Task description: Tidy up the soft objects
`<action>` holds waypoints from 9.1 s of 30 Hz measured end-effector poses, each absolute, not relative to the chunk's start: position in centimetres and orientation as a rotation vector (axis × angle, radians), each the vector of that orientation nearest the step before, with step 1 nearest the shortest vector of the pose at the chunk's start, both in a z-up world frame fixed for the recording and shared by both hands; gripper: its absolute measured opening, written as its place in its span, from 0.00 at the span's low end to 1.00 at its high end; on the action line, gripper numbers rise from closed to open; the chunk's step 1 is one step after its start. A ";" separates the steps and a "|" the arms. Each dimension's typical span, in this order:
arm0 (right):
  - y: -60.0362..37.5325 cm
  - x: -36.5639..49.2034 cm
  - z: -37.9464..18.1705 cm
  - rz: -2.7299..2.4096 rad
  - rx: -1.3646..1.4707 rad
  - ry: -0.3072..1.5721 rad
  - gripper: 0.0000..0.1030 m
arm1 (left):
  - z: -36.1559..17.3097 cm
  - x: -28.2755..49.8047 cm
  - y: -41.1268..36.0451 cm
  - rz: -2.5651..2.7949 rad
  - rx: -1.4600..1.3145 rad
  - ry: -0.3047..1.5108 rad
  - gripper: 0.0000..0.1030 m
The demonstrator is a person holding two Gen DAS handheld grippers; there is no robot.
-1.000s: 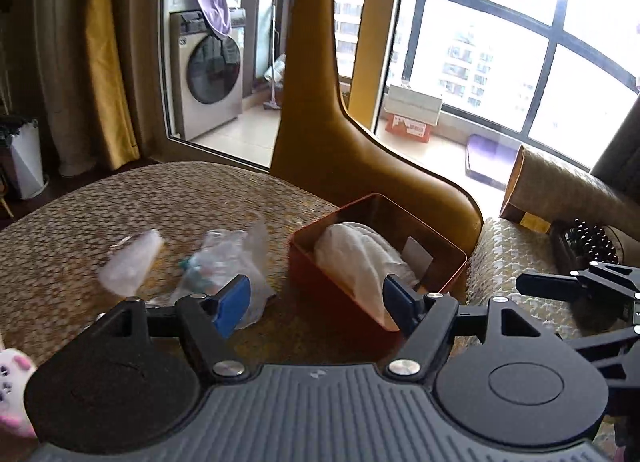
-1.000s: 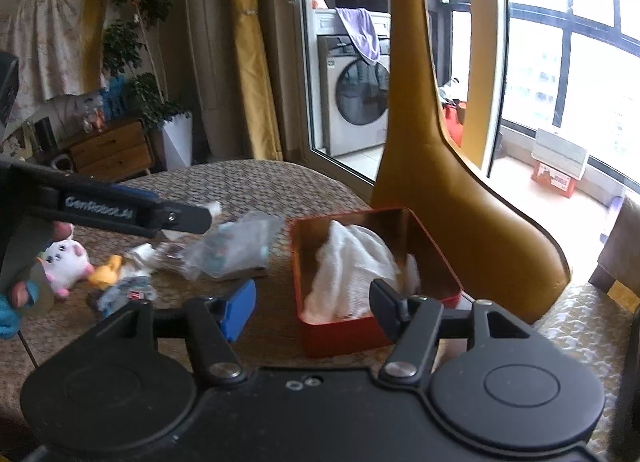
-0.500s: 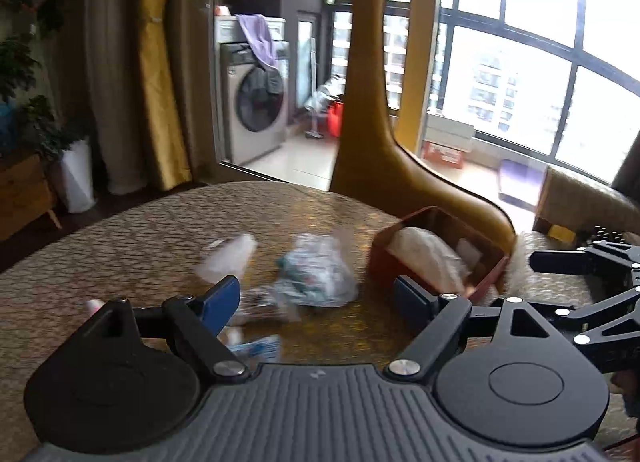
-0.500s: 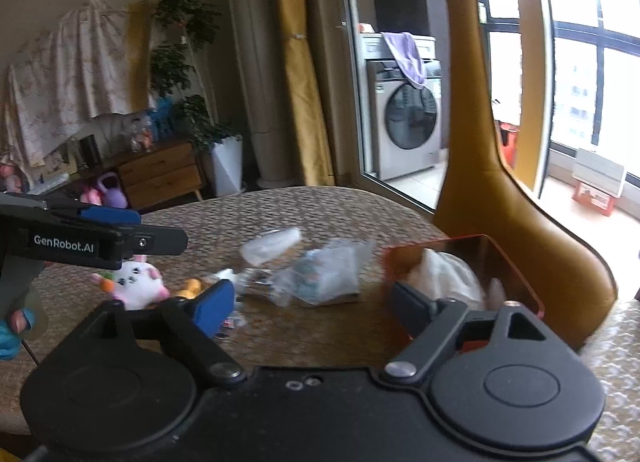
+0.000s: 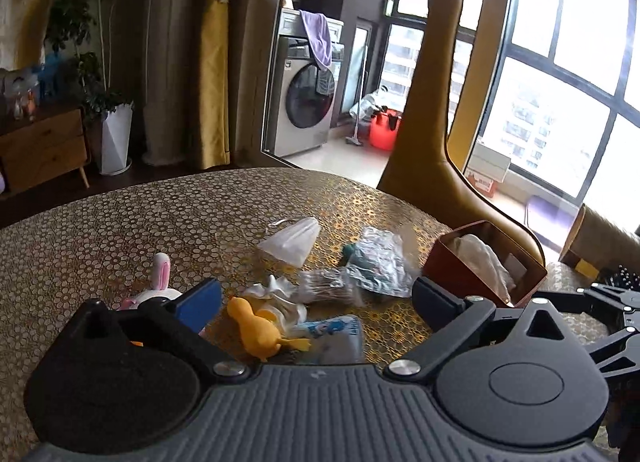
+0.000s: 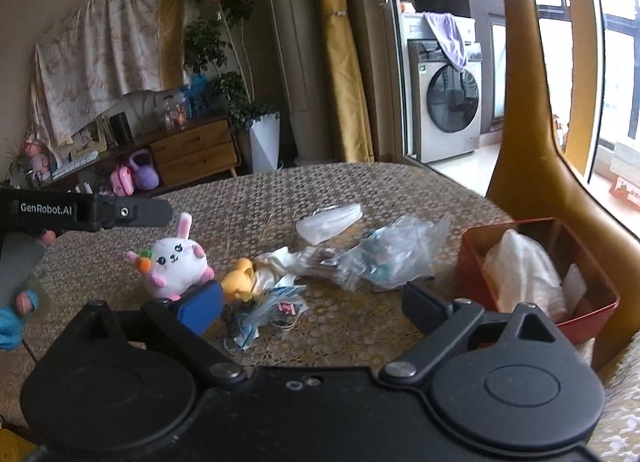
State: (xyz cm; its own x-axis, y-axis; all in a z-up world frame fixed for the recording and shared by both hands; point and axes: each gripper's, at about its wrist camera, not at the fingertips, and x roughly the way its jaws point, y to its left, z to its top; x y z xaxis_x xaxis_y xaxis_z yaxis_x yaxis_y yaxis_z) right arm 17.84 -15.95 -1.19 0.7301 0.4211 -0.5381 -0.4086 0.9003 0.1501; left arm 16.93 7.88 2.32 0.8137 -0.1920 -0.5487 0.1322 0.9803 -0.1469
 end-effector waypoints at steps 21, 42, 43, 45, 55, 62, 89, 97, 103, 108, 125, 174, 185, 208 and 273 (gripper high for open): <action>-9.7 22.4 -7.0 0.533 -0.021 0.717 0.90 | -7.3 24.4 7.6 0.015 -0.082 0.738 0.99; -6.8 27.0 -11.3 0.527 -0.034 0.829 0.45 | -11.9 28.2 8.6 0.104 -0.186 0.846 0.86; -6.8 27.1 -11.5 0.523 -0.032 0.831 0.43 | -12.1 28.3 8.5 0.108 -0.180 0.851 0.83; -6.7 27.2 -11.7 0.518 -0.023 0.832 0.39 | -12.3 28.5 8.5 0.114 -0.180 0.860 0.74; -6.8 26.8 -11.3 0.481 -0.012 0.792 0.19 | -12.2 28.3 7.9 0.081 -0.151 0.847 0.36; -7.3 26.3 -10.5 0.467 0.007 0.755 0.04 | -11.5 27.8 8.0 0.079 -0.148 0.842 0.32; -14.1 20.6 -2.3 0.473 0.070 0.600 0.02 | -2.5 21.4 6.9 -0.063 -0.130 0.748 0.32; -17.1 18.7 -0.4 0.449 0.063 0.546 0.02 | 0.2 19.4 3.5 -0.145 -0.063 0.705 0.32; -19.9 17.8 0.7 0.421 0.082 0.504 0.02 | 1.9 18.4 0.2 -0.207 -0.015 0.678 0.32; -22.6 17.6 1.1 0.387 0.107 0.482 0.02 | 2.8 18.2 -3.0 -0.260 0.016 0.663 0.32; -32.0 18.7 -0.1 0.203 0.127 0.475 0.02 | 2.4 20.7 -14.3 -0.390 0.113 0.660 0.32; -35.6 32.1 -10.6 0.096 0.011 0.685 0.06 | -9.3 34.9 -24.5 -0.415 0.220 0.799 0.32; -35.4 31.1 -10.4 0.110 -0.022 0.685 0.19 | -9.2 34.1 -24.2 -0.423 0.204 0.779 0.59; -33.6 23.7 -3.8 0.160 -0.016 0.639 0.40 | -2.1 25.8 -19.1 -0.378 0.106 0.667 0.59; -9.4 27.3 -10.8 0.659 -0.228 0.808 0.71 | -10.0 20.7 9.5 -0.066 -0.149 0.759 0.95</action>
State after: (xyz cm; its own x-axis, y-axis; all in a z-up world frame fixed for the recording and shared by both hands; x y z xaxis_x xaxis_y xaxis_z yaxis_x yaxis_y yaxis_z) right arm 27.25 -9.35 -10.77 0.5065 0.4569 -0.7312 -0.6243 0.7793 0.0544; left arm 20.65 9.50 -10.03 0.7239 -0.1131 -0.6805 0.0053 0.9874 -0.1584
